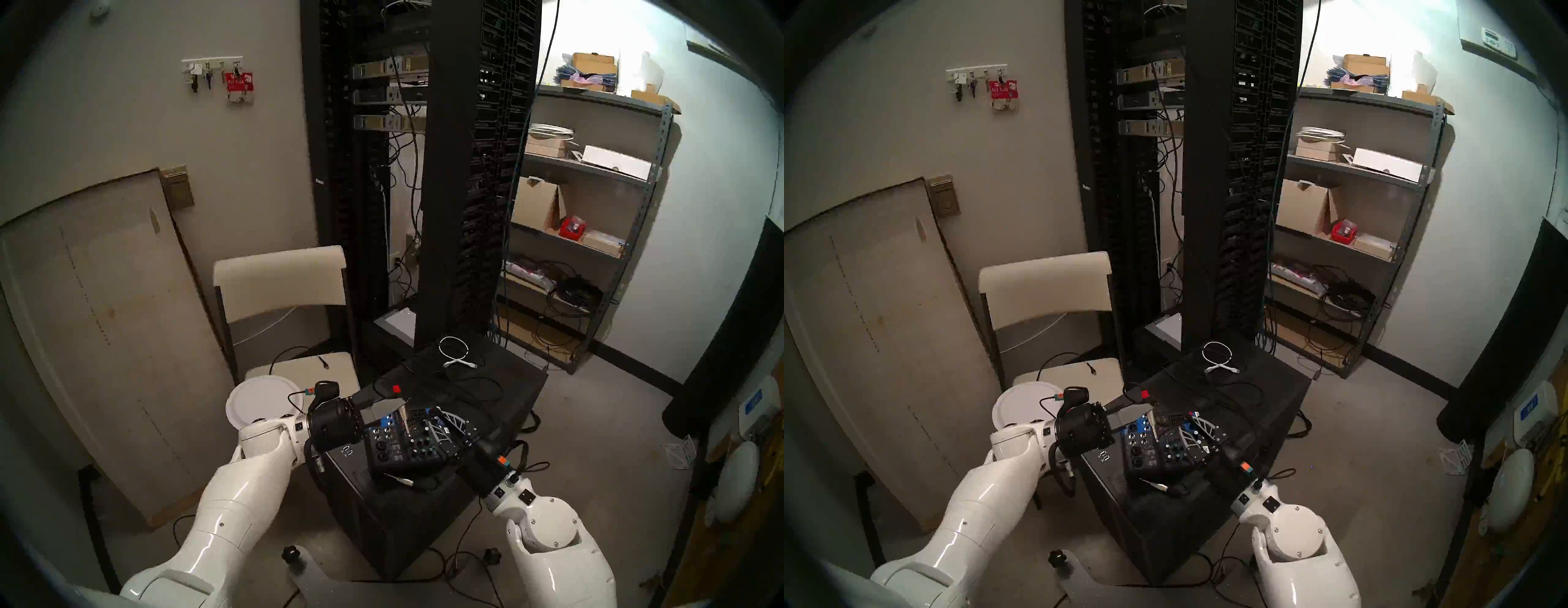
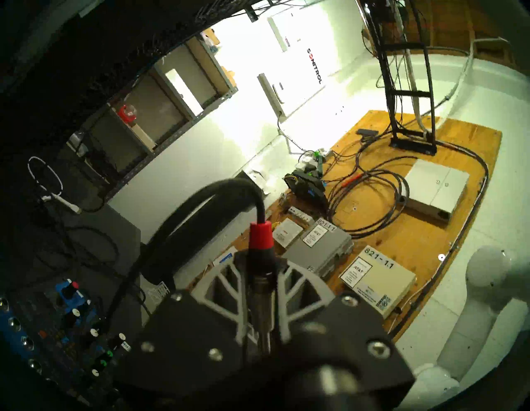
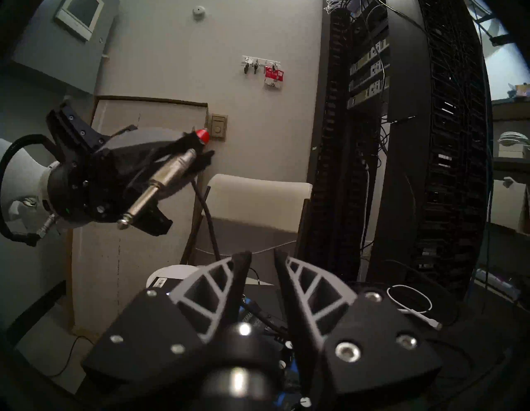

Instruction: Insert aux cable

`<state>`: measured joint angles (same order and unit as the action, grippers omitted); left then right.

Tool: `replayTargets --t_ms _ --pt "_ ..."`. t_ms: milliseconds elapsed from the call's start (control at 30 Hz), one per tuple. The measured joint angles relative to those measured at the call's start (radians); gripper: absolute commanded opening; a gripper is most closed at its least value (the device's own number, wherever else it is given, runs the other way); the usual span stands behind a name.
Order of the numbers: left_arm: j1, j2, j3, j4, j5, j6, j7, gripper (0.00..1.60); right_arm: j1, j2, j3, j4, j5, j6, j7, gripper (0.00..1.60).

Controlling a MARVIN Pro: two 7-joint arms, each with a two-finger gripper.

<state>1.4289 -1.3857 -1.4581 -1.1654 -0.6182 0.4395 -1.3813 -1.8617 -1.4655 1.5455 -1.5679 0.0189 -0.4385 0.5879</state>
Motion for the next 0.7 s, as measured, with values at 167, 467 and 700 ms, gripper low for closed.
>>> replayTargets --t_ms 167,467,700 --pt "0.002 0.026 0.012 -0.008 0.039 -0.07 -0.033 0.0 0.002 -0.002 0.008 -0.002 0.005 0.01 0.005 0.73" --pt "0.009 0.056 0.033 0.0 0.123 -0.221 -0.072 0.0 0.008 -0.012 0.008 -0.002 0.01 0.006 0.008 0.73" --pt "0.005 0.053 0.021 0.064 0.179 -0.349 -0.076 0.0 0.011 -0.02 0.0 -0.003 0.016 0.003 0.011 0.72"
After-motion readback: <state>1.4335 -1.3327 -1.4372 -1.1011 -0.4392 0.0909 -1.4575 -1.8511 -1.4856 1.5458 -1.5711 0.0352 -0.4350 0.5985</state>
